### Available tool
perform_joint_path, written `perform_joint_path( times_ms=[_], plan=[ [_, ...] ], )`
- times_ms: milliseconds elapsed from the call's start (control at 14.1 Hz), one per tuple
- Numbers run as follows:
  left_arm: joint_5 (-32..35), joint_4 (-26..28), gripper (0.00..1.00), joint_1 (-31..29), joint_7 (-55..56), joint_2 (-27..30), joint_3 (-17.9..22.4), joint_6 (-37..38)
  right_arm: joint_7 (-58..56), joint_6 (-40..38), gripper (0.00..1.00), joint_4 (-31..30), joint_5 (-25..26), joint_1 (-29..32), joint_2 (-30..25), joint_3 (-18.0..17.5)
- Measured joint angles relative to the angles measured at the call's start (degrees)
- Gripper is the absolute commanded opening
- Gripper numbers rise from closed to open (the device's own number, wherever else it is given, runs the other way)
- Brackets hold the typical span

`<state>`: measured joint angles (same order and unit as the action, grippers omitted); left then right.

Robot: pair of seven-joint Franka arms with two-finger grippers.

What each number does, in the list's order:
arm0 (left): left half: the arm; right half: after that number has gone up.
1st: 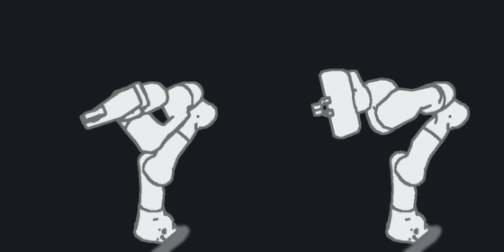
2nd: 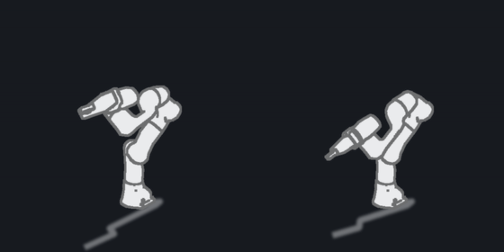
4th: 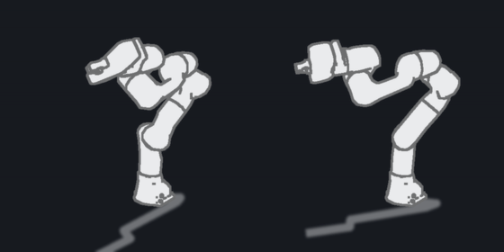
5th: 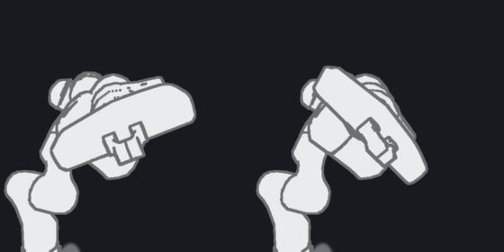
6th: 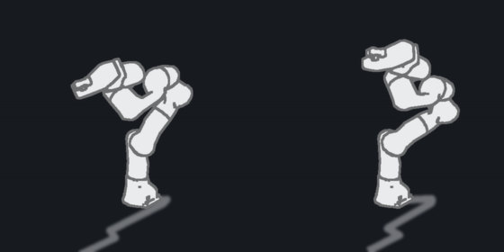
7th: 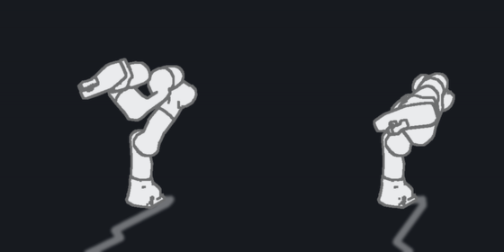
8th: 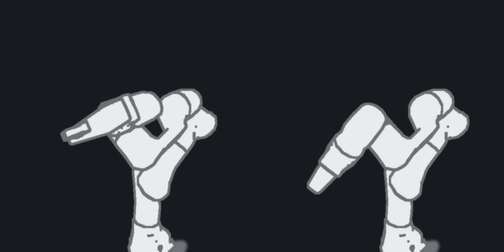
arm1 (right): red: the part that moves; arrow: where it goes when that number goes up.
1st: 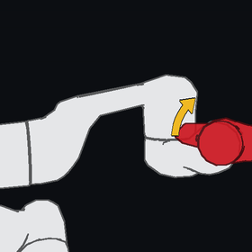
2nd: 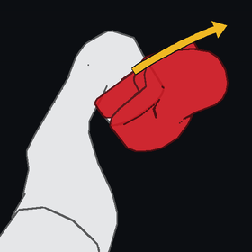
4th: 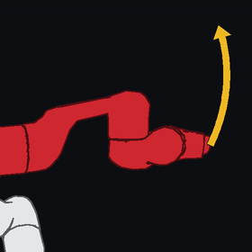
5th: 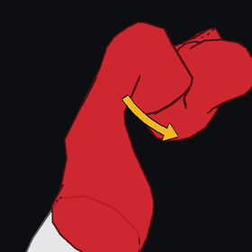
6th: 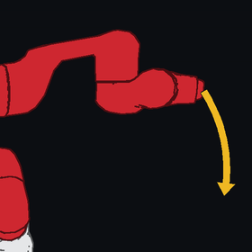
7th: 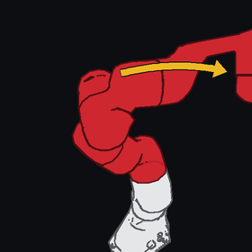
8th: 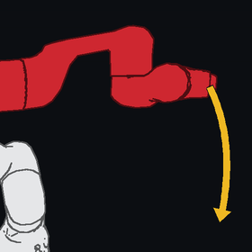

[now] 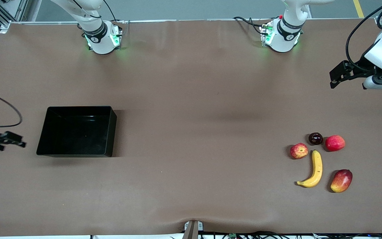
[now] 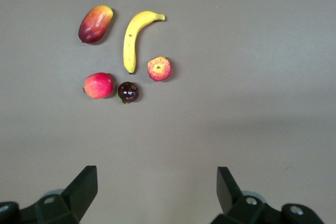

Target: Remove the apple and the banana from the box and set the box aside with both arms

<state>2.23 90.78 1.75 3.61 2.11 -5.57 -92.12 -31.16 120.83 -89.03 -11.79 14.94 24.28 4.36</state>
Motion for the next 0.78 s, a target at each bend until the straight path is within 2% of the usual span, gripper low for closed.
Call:
perform_joint_path(
  times_ms=[142,356,569,783],
  plan=[
    [0.00,0.00,1.00,0.00,0.00,0.00,0.00,-0.49,-0.28,-8.02,1.00,5.42,0.26,-0.48,-0.87,-0.19],
    [0.00,0.00,1.00,0.00,0.00,0.00,0.00,-0.71,-0.21,-14.68,1.00,10.61,0.88,-3.34,-2.60,-0.31],
    [-0.81,0.01,1.00,0.01,0.00,0.00,-0.01,-1.50,5.80,-19.43,1.00,12.43,1.15,-5.81,-3.88,-0.30],
    [-1.33,0.02,1.00,0.01,0.00,0.01,-0.13,-1.57,13.64,-25.64,1.00,12.81,5.83,-10.21,-7.39,-0.49]
  ],
)
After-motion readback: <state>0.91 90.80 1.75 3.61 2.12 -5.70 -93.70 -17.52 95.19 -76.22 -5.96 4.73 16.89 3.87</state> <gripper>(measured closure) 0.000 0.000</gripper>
